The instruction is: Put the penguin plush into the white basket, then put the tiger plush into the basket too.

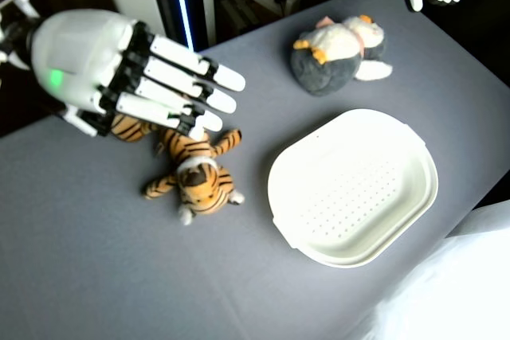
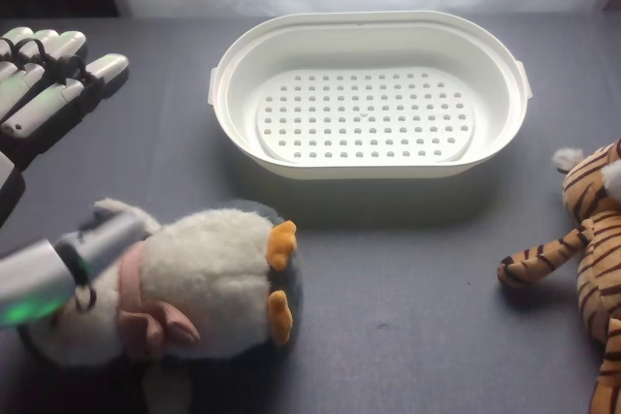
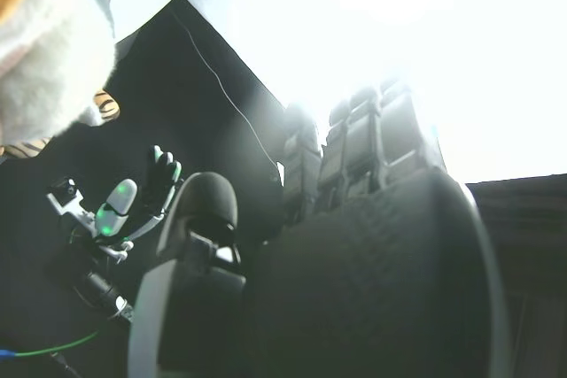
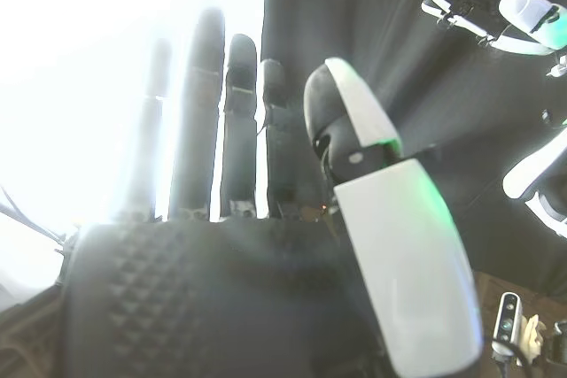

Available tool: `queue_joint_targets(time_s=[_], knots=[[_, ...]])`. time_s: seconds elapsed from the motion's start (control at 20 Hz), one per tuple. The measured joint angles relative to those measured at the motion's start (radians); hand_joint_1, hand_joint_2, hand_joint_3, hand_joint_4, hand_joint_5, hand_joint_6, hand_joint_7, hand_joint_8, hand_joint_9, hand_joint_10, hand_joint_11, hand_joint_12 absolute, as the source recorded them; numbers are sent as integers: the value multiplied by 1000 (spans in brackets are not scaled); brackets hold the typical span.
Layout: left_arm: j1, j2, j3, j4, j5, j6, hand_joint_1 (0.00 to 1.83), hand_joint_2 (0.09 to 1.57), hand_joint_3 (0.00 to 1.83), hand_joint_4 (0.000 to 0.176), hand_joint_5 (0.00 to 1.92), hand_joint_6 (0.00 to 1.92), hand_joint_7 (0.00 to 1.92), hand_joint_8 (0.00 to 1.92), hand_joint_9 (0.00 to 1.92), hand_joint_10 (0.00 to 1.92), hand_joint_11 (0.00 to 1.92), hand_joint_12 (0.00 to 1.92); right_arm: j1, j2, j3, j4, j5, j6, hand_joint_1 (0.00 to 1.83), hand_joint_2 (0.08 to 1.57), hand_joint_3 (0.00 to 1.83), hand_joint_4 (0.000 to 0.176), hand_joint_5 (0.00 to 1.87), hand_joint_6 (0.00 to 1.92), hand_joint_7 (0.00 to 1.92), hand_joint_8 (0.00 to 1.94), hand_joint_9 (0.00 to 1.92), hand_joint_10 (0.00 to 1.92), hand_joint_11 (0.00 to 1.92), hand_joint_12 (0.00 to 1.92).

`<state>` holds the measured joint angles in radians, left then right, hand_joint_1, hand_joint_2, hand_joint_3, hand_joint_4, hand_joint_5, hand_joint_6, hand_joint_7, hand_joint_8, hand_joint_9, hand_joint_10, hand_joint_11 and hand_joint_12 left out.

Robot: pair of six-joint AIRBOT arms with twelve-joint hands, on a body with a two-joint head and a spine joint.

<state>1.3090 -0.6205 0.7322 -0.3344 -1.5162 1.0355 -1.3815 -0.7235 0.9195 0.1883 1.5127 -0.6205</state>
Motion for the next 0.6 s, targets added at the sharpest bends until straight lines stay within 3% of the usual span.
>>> queue_joint_targets(time_s=[0.1, 0.15, 0.2, 0.25, 0.35, 0.45, 0.6], knots=[[0, 0, 0, 3, 2, 0, 514, 1022, 23, 84, 156, 9, 67, 4, 0, 0, 0, 0, 0, 0, 0, 2, 1, 0, 643, 1271, 2, 0, 264, 0, 127, 2, 82, 11, 0, 312], [0, 0, 0, 0, 2, 0, 516, 1023, 21, 102, 145, 3, 69, 4, 0, 0, 0, 0, 0, 0, 0, 2, -1, 0, 668, 1266, 0, 0, 265, 1, 131, 3, 82, 8, 0, 311], [0, 0, 0, -2, 2, 0, 524, 1023, 19, 97, 147, 3, 81, 8, 0, 0, 0, 0, 0, 0, 0, 1, 0, 0, 667, 1264, 0, 0, 270, 2, 135, 4, 87, 9, 0, 312], [0, 0, 0, 0, 2, 0, 532, 1008, 9, 103, 123, 0, 81, 6, 0, 0, 0, 0, 0, 0, 0, 2, 0, 0, 637, 1271, 0, 0, 264, 0, 129, 1, 76, 3, 0, 277], [0, 0, 0, 1, 3, 0, 579, 905, 0, 167, 7, 0, 16, 0, 0, 0, 0, 0, 0, 0, 0, 2, 0, 0, 624, 1279, 1, 0, 261, 1, 120, 1, 62, 1, 0, 238], [0, 5, 1, 5, 20, 14, 686, 785, 0, 176, 0, 0, 0, 0, 0, 0, 0, 0, 0, 0, 0, 2, 0, 0, 657, 1273, 0, 0, 273, 2, 125, 1, 80, 4, 0, 294], [0, 47, -22, 18, 92, 119, 754, 691, 0, 176, 0, 0, 0, 0, 0, 0, 0, 0, 0, -1, 0, 3, 0, 0, 675, 1270, 0, 0, 258, 0, 122, 3, 80, 5, 0, 279]])
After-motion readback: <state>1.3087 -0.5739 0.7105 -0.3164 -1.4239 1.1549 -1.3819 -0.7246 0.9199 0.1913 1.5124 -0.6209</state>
